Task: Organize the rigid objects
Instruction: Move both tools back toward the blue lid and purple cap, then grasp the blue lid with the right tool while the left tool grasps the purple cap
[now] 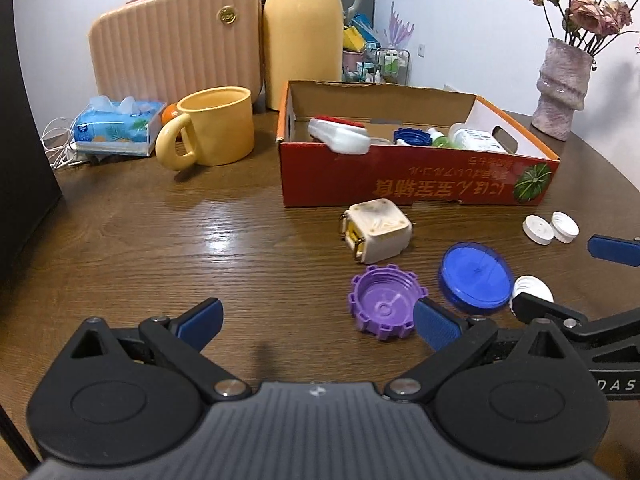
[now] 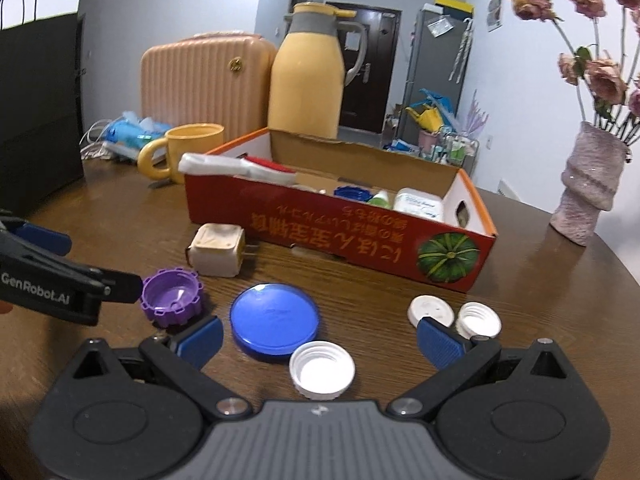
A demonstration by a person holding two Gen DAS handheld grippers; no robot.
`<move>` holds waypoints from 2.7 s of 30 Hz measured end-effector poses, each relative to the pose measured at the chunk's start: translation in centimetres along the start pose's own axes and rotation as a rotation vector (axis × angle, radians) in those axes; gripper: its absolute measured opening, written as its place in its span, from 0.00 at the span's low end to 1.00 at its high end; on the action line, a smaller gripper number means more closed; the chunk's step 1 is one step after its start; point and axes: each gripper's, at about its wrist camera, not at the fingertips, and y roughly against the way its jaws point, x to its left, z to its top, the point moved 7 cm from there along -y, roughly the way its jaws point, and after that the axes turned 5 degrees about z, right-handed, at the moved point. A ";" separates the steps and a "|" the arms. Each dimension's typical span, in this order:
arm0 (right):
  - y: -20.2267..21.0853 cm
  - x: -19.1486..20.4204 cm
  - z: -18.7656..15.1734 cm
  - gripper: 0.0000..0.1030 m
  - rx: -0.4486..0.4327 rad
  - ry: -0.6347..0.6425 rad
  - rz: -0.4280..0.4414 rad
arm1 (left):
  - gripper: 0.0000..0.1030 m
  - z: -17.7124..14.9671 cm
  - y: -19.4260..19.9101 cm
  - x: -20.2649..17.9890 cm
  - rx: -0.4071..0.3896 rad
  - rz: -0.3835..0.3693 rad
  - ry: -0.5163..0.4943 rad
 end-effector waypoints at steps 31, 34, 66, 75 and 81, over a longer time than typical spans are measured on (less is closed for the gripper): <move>-6.1 1.9 0.1 0.64 0.041 -0.011 0.135 | 1.00 -0.4 -1.3 1.9 0.024 -0.025 0.038; -5.2 1.4 0.6 0.64 -0.006 -0.027 0.126 | 1.00 -0.2 -1.0 1.7 0.013 -0.018 0.035; 0.8 -4.3 -0.7 0.63 -0.178 -0.164 0.071 | 1.00 -0.3 -3.5 -4.4 0.033 0.059 0.017; 0.8 -4.2 -0.9 0.63 -0.177 -0.162 0.078 | 0.54 -0.8 -3.9 -5.2 -0.004 0.029 0.000; 0.8 -4.0 -1.0 0.63 -0.178 -0.158 0.077 | 0.54 -0.9 -3.5 -5.4 -0.034 0.026 -0.011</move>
